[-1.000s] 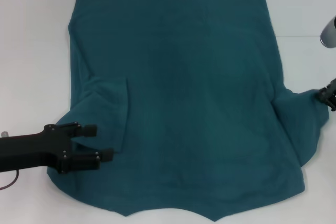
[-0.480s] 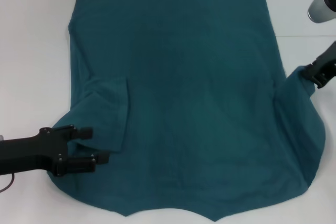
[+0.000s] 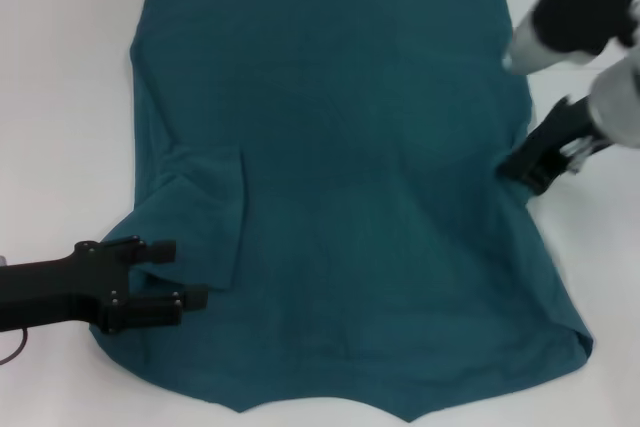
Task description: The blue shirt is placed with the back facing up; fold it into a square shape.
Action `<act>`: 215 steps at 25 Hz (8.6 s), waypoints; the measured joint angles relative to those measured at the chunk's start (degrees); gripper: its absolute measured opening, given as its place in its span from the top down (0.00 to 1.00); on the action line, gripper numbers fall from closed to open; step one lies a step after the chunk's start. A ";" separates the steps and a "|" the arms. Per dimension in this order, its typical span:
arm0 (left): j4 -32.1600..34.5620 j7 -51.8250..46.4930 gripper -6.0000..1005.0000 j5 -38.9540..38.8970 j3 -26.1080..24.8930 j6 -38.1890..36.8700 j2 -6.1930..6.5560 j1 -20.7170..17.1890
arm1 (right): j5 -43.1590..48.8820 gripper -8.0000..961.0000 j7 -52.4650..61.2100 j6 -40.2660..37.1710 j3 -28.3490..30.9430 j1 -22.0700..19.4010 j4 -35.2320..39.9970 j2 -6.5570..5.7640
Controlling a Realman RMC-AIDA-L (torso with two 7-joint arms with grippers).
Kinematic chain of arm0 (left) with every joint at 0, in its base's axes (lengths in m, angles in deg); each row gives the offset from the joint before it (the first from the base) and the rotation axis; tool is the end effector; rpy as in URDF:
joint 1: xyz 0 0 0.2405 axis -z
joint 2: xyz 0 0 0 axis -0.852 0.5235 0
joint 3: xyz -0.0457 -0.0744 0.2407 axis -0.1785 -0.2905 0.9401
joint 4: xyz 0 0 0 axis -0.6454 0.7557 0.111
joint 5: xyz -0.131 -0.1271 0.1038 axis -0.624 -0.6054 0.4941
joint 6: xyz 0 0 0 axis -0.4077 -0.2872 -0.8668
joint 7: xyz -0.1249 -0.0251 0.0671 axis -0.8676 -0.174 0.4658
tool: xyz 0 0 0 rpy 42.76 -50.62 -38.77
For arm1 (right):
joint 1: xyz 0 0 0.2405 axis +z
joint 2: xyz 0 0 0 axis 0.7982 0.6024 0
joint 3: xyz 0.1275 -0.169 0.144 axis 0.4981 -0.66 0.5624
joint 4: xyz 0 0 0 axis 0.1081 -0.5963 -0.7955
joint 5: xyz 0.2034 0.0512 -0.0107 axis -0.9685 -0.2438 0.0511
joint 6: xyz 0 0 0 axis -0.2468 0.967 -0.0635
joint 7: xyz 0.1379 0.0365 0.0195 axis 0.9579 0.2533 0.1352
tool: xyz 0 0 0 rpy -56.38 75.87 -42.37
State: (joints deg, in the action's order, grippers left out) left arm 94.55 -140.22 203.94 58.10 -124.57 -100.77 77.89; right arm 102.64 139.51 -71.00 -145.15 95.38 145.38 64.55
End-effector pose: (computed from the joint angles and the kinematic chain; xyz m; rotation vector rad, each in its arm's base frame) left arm -0.2916 0.2871 0.0331 -2.6594 -0.8442 -0.6214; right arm 0.1665 0.4047 0.0210 -2.5227 0.5196 -0.5328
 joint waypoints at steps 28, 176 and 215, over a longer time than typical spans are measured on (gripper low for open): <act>-0.12 0.28 0.12 0.01 0.01 0.17 -0.24 -0.38 | 6.16 0.30 8.03 1.54 -2.28 -1.28 -0.36 -0.45; -5.36 -30.31 0.27 23.83 -5.09 18.73 0.45 9.02 | -13.96 0.06 3.82 -3.67 10.44 -5.71 2.14 -0.53; 0.41 -30.16 0.95 20.36 -5.51 13.56 0.47 8.94 | -2.44 0.12 15.18 -16.34 6.13 -12.70 5.23 -0.26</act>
State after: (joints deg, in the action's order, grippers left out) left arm 94.96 -170.38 224.30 52.59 -111.01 -100.30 86.83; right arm 100.19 154.69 -87.34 -139.02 82.68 150.61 64.29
